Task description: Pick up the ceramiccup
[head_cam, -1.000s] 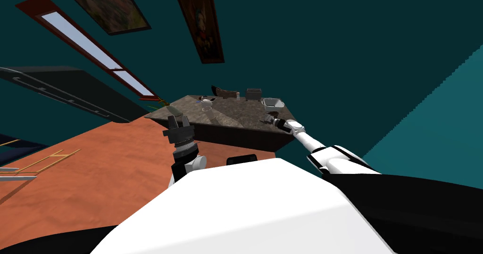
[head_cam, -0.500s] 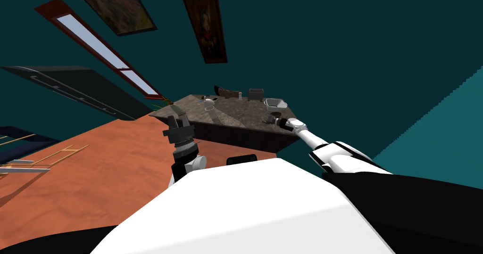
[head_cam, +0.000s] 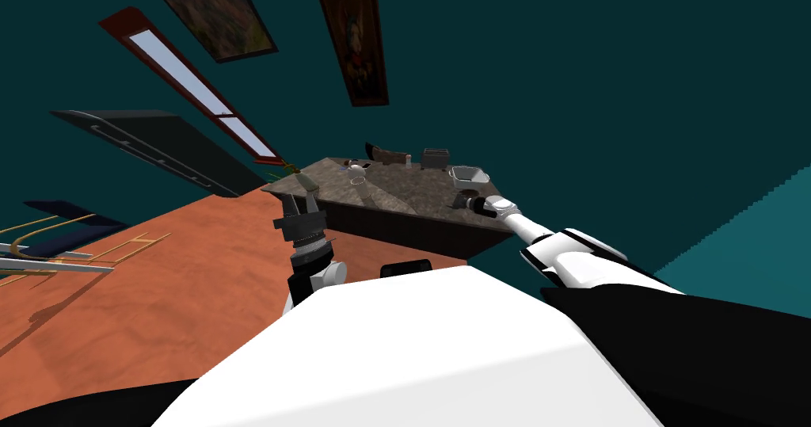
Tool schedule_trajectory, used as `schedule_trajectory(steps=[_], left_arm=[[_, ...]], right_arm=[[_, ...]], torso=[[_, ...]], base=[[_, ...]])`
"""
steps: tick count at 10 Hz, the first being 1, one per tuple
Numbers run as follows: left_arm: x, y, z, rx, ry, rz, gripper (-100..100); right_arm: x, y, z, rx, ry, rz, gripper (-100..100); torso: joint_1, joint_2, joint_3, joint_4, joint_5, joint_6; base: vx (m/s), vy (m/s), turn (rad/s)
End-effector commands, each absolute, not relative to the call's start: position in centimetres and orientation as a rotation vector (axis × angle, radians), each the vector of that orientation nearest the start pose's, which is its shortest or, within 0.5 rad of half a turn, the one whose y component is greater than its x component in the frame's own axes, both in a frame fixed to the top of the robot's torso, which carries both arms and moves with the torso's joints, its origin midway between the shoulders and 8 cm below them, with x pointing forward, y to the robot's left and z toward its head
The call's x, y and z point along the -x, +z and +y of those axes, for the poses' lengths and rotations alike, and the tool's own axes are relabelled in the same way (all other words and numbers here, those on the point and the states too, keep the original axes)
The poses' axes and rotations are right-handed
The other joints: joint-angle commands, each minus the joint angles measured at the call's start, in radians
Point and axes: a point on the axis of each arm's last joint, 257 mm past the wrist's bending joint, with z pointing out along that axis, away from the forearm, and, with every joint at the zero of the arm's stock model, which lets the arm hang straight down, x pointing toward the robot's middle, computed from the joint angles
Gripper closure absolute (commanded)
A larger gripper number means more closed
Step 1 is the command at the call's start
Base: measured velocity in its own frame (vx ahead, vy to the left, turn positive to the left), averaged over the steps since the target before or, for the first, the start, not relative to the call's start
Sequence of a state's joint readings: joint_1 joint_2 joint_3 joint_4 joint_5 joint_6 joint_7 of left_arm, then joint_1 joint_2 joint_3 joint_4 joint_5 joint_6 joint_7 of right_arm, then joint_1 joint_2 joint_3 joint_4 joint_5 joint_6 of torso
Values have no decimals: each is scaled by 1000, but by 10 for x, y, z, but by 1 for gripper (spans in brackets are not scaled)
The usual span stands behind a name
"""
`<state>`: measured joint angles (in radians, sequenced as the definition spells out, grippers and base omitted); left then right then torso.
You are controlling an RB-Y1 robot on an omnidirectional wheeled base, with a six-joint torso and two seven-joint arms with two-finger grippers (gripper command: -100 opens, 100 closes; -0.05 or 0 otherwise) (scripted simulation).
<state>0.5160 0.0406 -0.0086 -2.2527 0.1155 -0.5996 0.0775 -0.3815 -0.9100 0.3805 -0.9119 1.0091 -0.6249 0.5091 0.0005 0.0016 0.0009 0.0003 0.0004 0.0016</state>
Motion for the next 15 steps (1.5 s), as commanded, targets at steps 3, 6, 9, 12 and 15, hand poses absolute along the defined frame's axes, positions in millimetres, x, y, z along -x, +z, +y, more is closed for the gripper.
schedule_trajectory(steps=[3,6,9,12,15], left_arm=[[-330,26,289,686,-1459,508,0],[-330,26,289,686,-1459,508,0],[-330,26,289,686,-1459,508,0],[-330,26,289,686,-1459,508,0],[-330,26,289,686,-1459,508,0]], right_arm=[[-546,-298,-451,1308,-326,1804,-100],[-540,-298,-502,1416,-464,1855,-100],[-531,-301,-534,1461,-533,1900,-100],[-516,-298,-580,1553,-645,1952,-100],[-497,-297,-618,1635,-729,2000,-100]], torso=[[0,0,0,0,0,0],[0,0,0,0,0,0],[-1,0,0,0,0,0],[-1,0,0,0,0,0],[-2,0,0,0,0,0]], base=[[1,20,78],[-4,16,84],[0,7,51],[0,1,59],[3,-7,58]])
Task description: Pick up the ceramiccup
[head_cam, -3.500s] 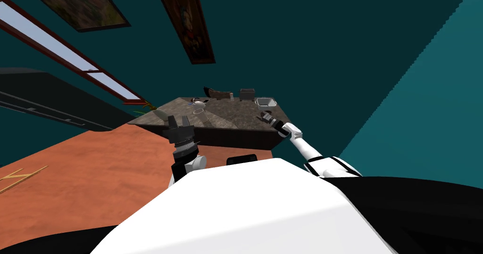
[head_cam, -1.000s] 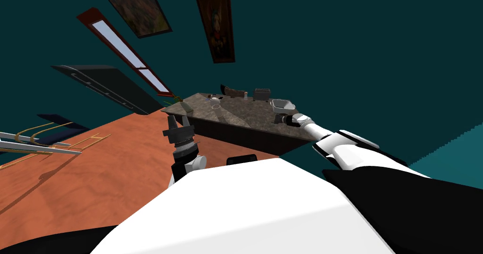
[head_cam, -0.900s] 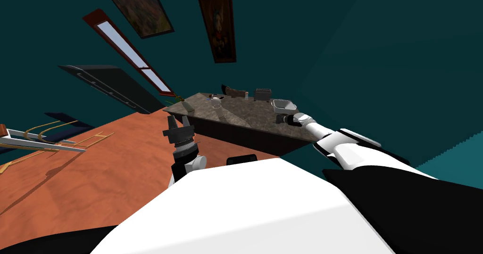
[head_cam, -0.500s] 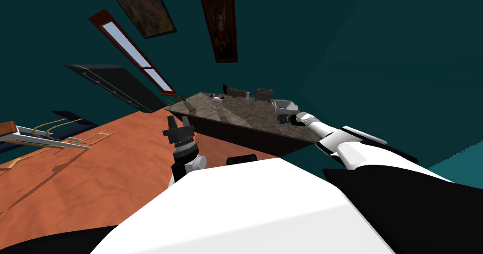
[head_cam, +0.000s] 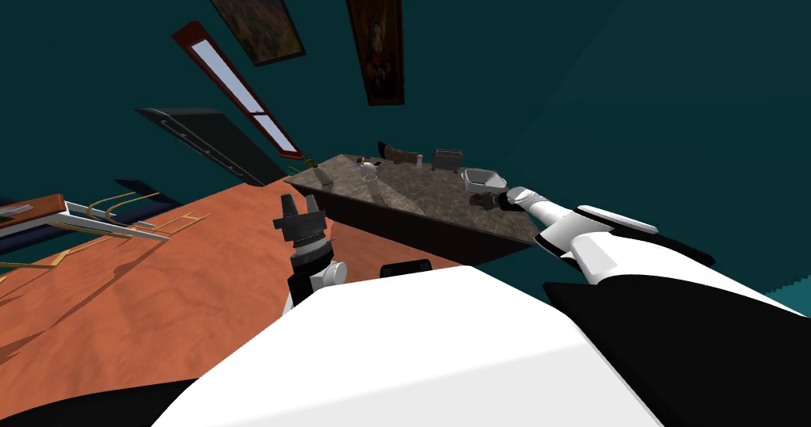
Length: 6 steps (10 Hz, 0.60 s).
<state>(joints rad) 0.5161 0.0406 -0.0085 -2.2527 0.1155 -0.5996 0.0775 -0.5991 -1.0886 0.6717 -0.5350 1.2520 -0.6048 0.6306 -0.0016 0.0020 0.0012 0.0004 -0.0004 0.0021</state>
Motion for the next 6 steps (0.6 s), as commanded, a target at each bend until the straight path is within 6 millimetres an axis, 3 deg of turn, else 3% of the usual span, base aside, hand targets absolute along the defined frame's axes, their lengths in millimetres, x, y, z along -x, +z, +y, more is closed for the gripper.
schedule_trajectory(steps=[1,4,5,6], left_arm=[[-330,26,289,686,-1459,508,0],[-330,26,289,686,-1459,508,0],[-330,26,289,686,-1459,508,0],[-330,26,289,686,-1459,509,0]], right_arm=[[-497,-297,-618,1635,-729,2000,-100],[-474,-302,-651,1725,-793,2052,-100],[-464,-310,-656,1759,-790,2069,-100],[-469,-307,-653,1735,-788,2060,-100]], torso=[[0,0,0,0,0,0],[0,0,0,0,0,0],[0,0,0,0,0,0],[-1,-1,0,0,0,0]], base=[[0,0,0],[5,-9,51],[11,-17,33],[5,-8,8]])
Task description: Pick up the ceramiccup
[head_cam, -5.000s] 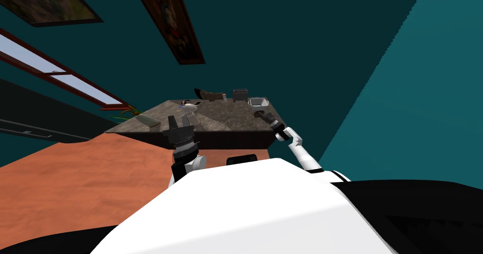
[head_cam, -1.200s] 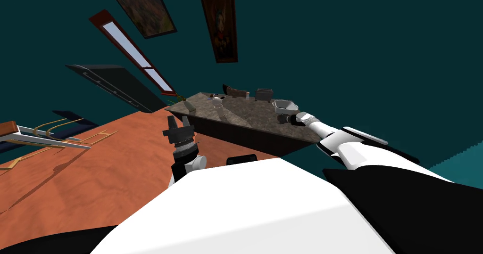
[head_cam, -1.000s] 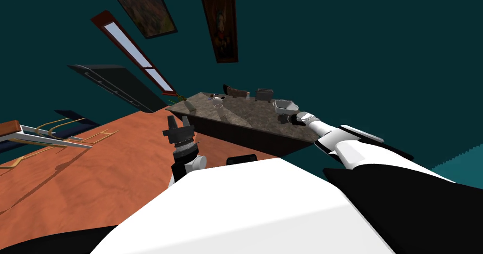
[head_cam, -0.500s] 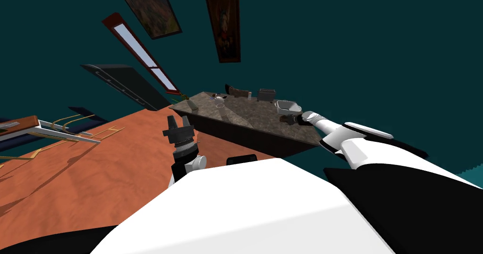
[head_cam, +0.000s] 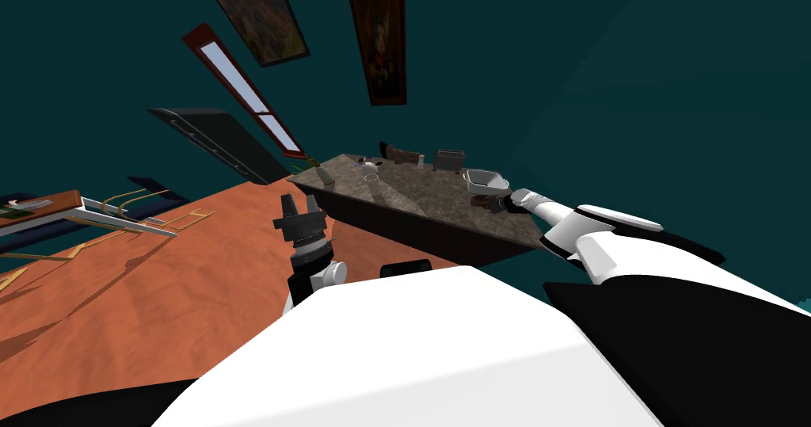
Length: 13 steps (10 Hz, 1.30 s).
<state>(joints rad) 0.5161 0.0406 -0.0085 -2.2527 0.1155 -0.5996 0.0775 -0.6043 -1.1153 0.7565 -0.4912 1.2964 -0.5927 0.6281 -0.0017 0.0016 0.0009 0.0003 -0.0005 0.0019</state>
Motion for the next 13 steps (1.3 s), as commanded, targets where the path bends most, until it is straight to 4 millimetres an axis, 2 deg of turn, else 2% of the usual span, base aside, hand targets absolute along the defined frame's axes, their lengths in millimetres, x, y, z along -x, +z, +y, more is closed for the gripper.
schedule_trajectory(steps=[1,2,7,8,9,13], left_arm=[[-330,26,289,686,-1459,509,0],[-330,26,289,686,-1459,508,0],[-330,26,289,686,-1459,508,0],[-330,26,289,686,-1459,508,0],[-330,26,289,686,-1459,509,0],[-330,26,289,686,-1459,509,0]], right_arm=[[-468,-308,-654,1741,-789,2061,0],[-463,-313,-659,1712,-798,2095,-100],[-451,-327,-671,1645,-819,2171,-100],[-454,-324,-669,1652,-814,2160,-100],[-454,-325,-670,1652,-815,2161,100],[-453,-325,-670,1654,-814,2162,100]], torso=[[0,0,0,0,0,0],[0,0,0,0,0,0],[-2,3,2,1,-1,-1],[-3,3,1,0,-2,-1],[-3,0,0,0,-2,0],[-1,-2,-1,0,-1,-1]], base=[[0,0,0],[-36,-30,225],[-52,-58,161],[-25,-28,42],[-8,-1,-17],[0,0,0]])
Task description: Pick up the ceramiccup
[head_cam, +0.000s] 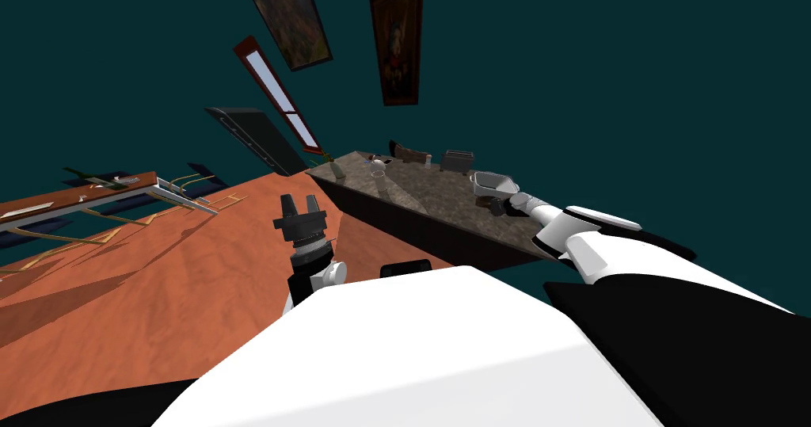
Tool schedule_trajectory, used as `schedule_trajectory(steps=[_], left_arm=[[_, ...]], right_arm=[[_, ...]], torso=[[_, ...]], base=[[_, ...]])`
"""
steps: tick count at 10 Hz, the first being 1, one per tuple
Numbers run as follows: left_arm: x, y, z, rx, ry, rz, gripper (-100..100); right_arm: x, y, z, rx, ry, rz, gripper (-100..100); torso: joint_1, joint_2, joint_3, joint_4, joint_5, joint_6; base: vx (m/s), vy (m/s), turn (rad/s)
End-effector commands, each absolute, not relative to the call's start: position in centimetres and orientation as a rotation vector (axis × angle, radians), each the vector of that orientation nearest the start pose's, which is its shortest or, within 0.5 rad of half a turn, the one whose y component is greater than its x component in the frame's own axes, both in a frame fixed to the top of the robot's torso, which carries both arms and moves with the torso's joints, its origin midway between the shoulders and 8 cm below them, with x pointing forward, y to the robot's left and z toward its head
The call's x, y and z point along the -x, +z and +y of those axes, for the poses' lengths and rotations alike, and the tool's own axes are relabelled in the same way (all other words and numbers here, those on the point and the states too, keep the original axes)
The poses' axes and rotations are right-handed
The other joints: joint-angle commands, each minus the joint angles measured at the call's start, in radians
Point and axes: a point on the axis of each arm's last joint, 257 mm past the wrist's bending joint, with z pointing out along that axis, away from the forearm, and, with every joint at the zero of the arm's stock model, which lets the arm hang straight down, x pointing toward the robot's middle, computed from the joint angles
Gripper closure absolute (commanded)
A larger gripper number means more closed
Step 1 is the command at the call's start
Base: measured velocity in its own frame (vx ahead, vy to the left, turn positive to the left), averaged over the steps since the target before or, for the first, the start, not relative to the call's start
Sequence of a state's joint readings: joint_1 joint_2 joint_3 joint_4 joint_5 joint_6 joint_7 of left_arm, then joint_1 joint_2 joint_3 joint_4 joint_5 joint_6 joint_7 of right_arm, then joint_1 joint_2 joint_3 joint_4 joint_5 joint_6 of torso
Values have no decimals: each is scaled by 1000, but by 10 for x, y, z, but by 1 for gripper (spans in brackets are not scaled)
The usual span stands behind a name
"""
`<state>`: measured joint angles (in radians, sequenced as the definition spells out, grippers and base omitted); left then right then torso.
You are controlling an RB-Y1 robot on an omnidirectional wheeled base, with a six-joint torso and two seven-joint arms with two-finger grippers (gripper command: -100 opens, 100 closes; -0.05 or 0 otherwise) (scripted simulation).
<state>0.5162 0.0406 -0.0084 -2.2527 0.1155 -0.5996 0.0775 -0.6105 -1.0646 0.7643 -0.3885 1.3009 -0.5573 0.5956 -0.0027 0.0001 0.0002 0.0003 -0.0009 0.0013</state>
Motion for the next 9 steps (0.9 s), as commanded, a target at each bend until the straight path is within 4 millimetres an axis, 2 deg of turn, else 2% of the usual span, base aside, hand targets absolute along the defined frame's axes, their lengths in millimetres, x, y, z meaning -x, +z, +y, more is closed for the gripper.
schedule_trajectory(steps=[1,2,7,8,9], left_arm=[[-330,26,289,686,-1459,509,0],[-330,26,289,686,-1459,509,0],[-329,26,289,686,-1459,508,0],[-329,26,289,686,-1459,509,0],[-329,26,289,686,-1459,508,0]], right_arm=[[-453,-325,-669,1654,-813,2162,0],[-455,-323,-668,1664,-813,2149,100],[-468,-307,-654,1740,-789,2061,100],[-466,-310,-655,1732,-792,2072,100],[-465,-310,-655,1733,-790,2072,0]], torso=[[0,0,0,0,0,0],[0,0,0,0,0,0],[6,-1,0,1,2,0],[6,0,0,1,3,1],[4,0,1,1,2,-1]], base=[[0,0,0],[23,13,-117],[54,57,-183],[21,27,-50],[2,5,5]])
